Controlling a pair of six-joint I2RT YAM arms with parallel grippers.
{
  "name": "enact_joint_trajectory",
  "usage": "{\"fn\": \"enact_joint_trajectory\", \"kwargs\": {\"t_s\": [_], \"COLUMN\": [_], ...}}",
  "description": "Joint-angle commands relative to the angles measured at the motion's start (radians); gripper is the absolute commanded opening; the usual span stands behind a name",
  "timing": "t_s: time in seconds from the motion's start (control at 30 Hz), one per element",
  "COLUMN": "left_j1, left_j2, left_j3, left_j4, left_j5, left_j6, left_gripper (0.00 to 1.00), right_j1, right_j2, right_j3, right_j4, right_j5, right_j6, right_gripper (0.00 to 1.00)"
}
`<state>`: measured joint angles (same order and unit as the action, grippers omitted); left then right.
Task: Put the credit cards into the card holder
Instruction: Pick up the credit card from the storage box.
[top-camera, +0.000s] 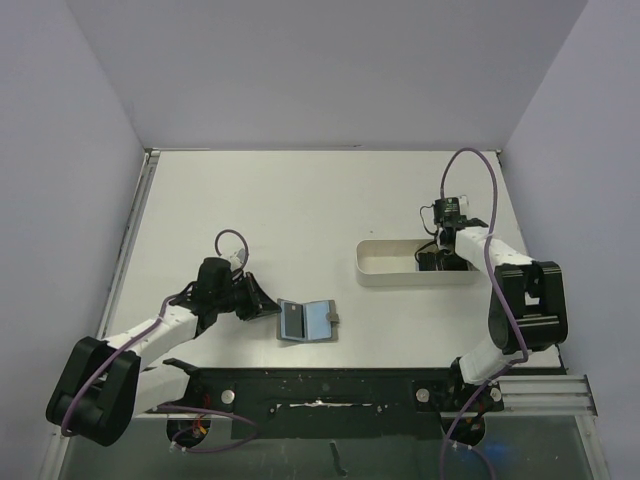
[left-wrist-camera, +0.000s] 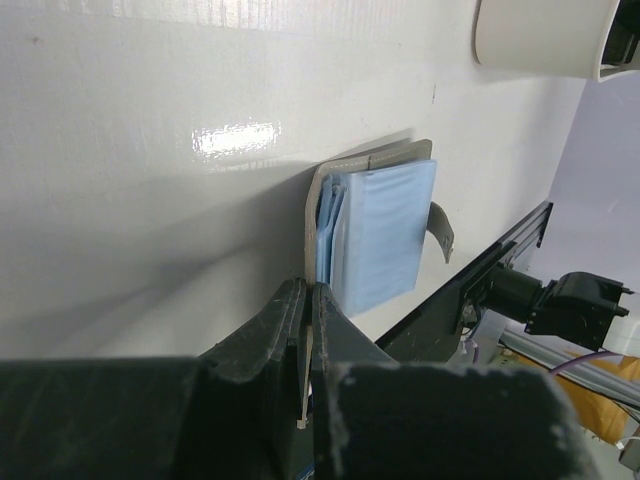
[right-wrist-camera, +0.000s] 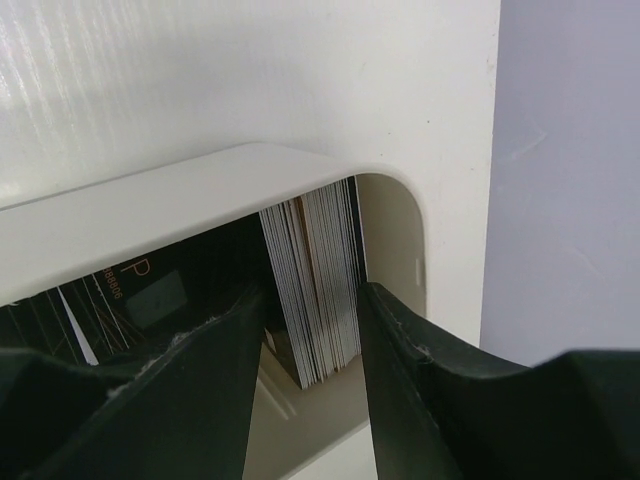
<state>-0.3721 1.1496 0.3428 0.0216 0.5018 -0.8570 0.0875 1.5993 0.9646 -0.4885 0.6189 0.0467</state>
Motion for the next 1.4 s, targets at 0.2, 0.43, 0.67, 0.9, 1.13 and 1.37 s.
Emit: {"fn": "enact_joint_trajectory", "kwargs": {"t_s": [0.2,0.43,0.67,0.9,1.13,1.37], "left_j1": [-0.001,-0.001,-0.001,0.001,0.002,0.002], "left_j2": [-0.037,-0.036,-0.037,-0.035,-0.03,-0.03], "left_j3": [0.017,0.022,0.022,0.027,0.033,0.05], "left_j4": [0.036,0.026,0.016,0.015,0.018,0.022], "left_j5": [-0.007,-0.02,-0.029,-0.028,-0.023,-0.024], "left_j6": [0.007,0.012,0.01,0.009,-0.001,-0.01], "left_gripper": [0.0,0.0,0.0,0.0,0.0,0.0], "right_j1": [0.0,-0.001,0.005,0.02,0.043,0.04], "right_j2": [-0.048,-0.071,-0.095,-0.133,-0.181,-0.218], "right_j3": [0.029,0.023,0.048,0.074,0.082,0.052], "right_j4": [0.057,0.058,0.02,-0.028,-0.075,-0.054], "right_j5": [0.047,0.03,0.013,-0.042,-0.135,-0.167], "right_j6": [-0.032,-0.042,-0.029,-0.006,0.028,0.023], "right_gripper": [0.3,0.16,0.09,0.01,0.0,0.0]}}
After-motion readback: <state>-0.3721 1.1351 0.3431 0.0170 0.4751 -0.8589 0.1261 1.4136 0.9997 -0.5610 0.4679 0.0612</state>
